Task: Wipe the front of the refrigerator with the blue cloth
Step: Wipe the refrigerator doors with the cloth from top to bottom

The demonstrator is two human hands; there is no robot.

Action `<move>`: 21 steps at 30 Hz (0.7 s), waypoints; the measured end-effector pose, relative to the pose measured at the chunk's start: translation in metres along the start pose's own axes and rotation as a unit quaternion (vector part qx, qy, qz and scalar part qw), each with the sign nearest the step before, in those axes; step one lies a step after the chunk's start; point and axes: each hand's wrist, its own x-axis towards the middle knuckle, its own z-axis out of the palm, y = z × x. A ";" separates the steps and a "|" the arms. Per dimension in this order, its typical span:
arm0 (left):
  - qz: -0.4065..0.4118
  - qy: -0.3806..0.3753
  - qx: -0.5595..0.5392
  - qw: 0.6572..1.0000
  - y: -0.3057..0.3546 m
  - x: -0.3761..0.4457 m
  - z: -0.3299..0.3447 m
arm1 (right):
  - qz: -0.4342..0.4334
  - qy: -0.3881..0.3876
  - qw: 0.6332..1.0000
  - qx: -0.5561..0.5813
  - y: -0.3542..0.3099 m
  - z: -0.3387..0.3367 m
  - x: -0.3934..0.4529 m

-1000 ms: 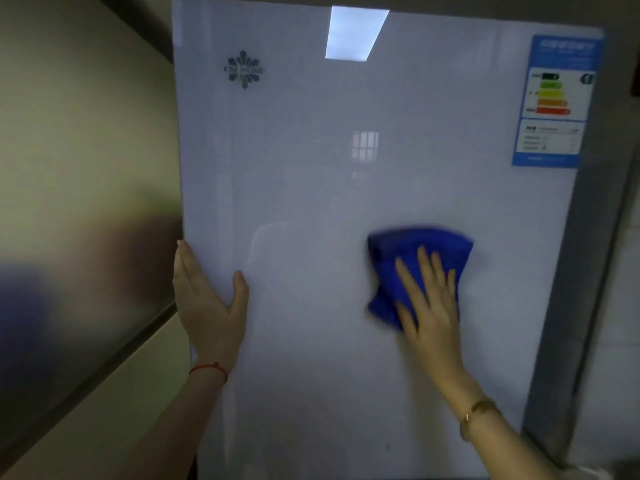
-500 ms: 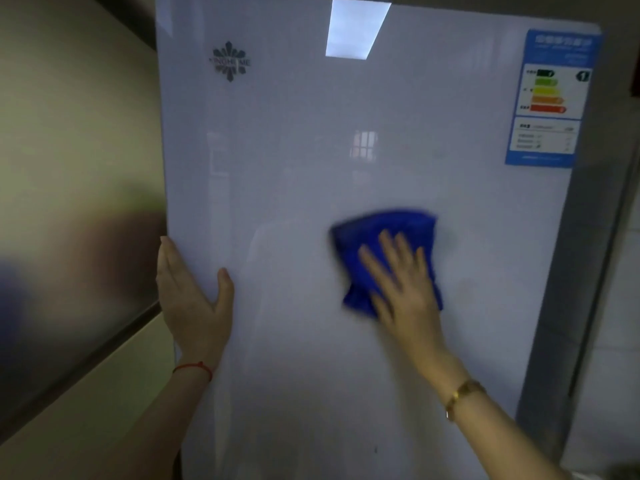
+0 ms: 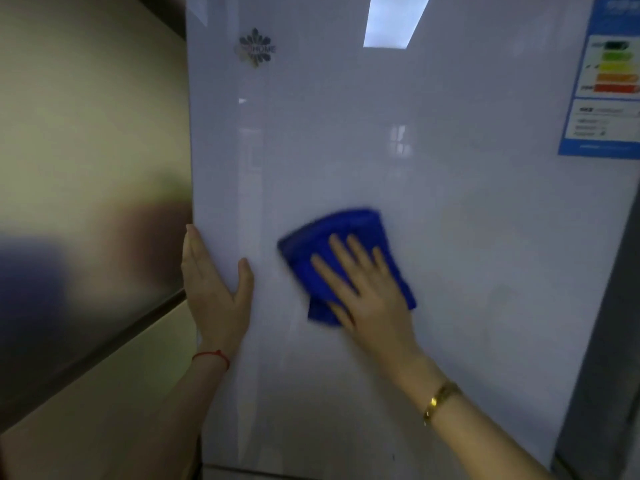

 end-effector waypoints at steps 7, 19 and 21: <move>0.041 -0.027 0.039 0.998 -0.006 -0.028 -0.011 | 0.103 0.043 0.994 0.003 0.047 -0.026 -0.027; 0.106 -0.107 0.067 0.986 -0.055 -0.148 0.005 | -0.011 -0.134 0.990 -0.031 -0.037 0.035 -0.245; 0.111 -0.117 0.071 0.984 -0.062 -0.164 0.006 | 0.079 -0.103 0.990 -0.057 -0.019 0.025 -0.269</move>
